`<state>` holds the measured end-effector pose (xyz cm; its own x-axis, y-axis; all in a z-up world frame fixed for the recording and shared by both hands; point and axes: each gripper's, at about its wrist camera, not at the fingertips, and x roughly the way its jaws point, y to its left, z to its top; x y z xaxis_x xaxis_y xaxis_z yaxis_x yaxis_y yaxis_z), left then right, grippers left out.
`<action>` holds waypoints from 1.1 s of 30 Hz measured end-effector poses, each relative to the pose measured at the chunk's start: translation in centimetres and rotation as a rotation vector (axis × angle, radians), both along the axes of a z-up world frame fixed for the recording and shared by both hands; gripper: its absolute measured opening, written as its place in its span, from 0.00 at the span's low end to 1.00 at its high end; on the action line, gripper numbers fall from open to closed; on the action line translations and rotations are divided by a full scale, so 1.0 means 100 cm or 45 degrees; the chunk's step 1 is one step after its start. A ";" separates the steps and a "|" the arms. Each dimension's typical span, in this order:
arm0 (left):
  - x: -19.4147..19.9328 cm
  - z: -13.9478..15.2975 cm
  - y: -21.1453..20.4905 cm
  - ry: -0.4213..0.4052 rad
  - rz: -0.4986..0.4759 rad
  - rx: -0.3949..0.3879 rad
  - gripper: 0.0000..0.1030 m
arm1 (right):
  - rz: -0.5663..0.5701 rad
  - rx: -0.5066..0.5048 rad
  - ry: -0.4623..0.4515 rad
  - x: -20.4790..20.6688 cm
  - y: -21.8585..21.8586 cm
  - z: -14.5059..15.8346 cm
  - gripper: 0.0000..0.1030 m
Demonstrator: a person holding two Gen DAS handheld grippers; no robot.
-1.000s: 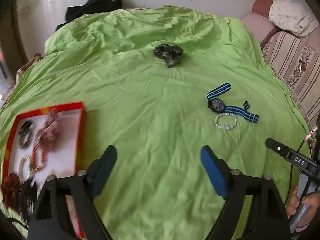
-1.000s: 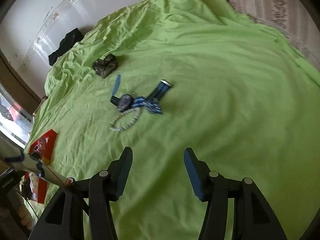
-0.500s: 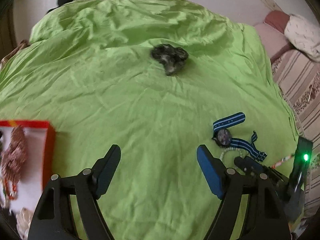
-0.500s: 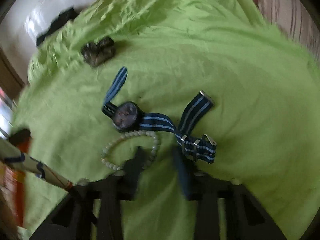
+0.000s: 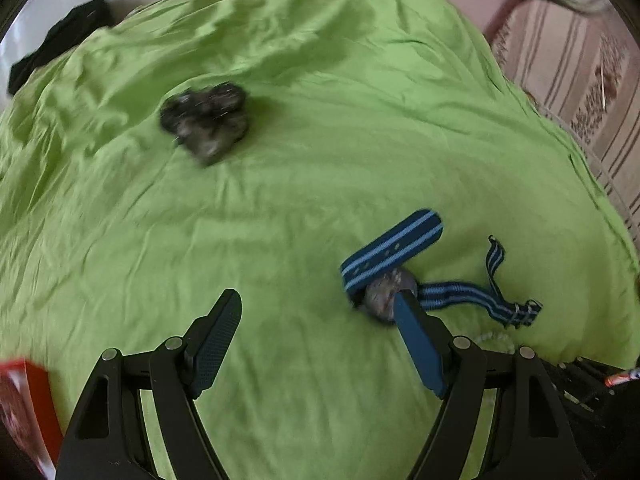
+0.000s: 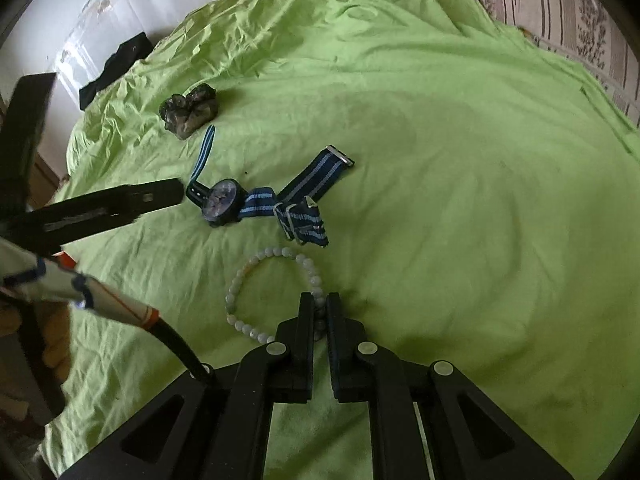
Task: Organize jewelry
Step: 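Grasp the blue-striped watch strap with the left tool while the right tool grasps the white bead bracelet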
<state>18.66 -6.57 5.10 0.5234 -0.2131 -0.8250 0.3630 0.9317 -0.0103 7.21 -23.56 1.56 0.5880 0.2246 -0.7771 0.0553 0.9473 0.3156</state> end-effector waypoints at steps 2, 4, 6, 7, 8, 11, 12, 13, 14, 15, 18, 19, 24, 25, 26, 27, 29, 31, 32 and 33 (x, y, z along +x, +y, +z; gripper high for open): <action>0.007 -0.005 -0.010 0.004 -0.024 0.008 0.76 | 0.002 0.036 0.004 0.001 -0.002 -0.002 0.07; 0.013 -0.010 -0.017 0.015 -0.035 0.006 0.76 | 0.000 0.058 0.004 0.002 -0.003 -0.003 0.07; 0.019 -0.014 -0.022 0.035 -0.035 0.007 0.76 | 0.002 0.055 0.003 0.003 -0.001 -0.003 0.07; 0.022 -0.017 -0.024 0.045 -0.030 0.002 0.76 | 0.003 0.051 0.001 0.003 0.000 -0.003 0.07; 0.023 -0.019 -0.025 0.056 -0.025 -0.005 0.70 | 0.004 0.045 -0.001 0.004 0.001 -0.003 0.08; 0.029 -0.024 -0.021 0.129 -0.006 -0.082 0.30 | 0.005 0.053 -0.007 0.004 0.000 -0.004 0.09; 0.029 -0.022 -0.018 0.142 0.009 -0.106 0.18 | 0.005 0.071 -0.011 0.005 -0.001 -0.005 0.11; 0.029 -0.019 -0.015 0.155 0.037 -0.104 0.02 | 0.009 0.089 -0.015 0.006 -0.001 -0.005 0.17; 0.030 -0.017 -0.014 0.164 0.054 -0.103 0.01 | 0.022 0.126 -0.023 0.007 -0.003 -0.006 0.27; 0.028 -0.015 -0.010 0.171 0.064 -0.120 0.01 | 0.037 0.168 -0.033 0.008 -0.004 -0.006 0.32; 0.018 -0.010 -0.002 0.183 0.092 -0.136 0.01 | 0.058 0.199 -0.043 0.012 -0.002 -0.006 0.39; 0.013 -0.007 0.002 0.179 0.100 -0.140 0.01 | 0.066 0.189 -0.041 0.013 -0.001 -0.005 0.36; -0.021 0.019 0.022 0.155 0.143 -0.190 0.01 | 0.084 0.183 -0.029 0.017 0.003 -0.004 0.07; -0.032 0.029 0.027 0.139 0.146 -0.205 0.01 | 0.086 0.187 -0.039 0.016 0.002 -0.002 0.07; -0.039 0.035 0.031 0.128 0.149 -0.215 0.01 | 0.090 0.188 -0.054 0.015 0.003 0.001 0.07; -0.048 0.043 0.035 0.117 0.155 -0.225 0.01 | 0.095 0.177 -0.072 0.013 0.004 0.004 0.07; -0.068 0.060 0.045 0.096 0.168 -0.256 0.01 | 0.101 0.138 -0.109 0.007 0.008 0.011 0.07; -0.088 0.076 0.057 0.075 0.185 -0.294 0.01 | 0.105 0.095 -0.143 0.001 0.013 0.017 0.07; -0.097 0.085 0.065 0.065 0.193 -0.313 0.01 | 0.105 0.070 -0.162 -0.005 0.016 0.021 0.07; -0.106 0.092 0.073 0.056 0.204 -0.331 0.01 | 0.106 0.056 -0.169 -0.008 0.018 0.023 0.06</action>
<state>8.04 0.70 14.35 0.5321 -0.3378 -0.7764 0.2056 0.9411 -0.2685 6.38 -21.72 3.82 0.6631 0.3087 -0.6819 -0.0676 0.9320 0.3561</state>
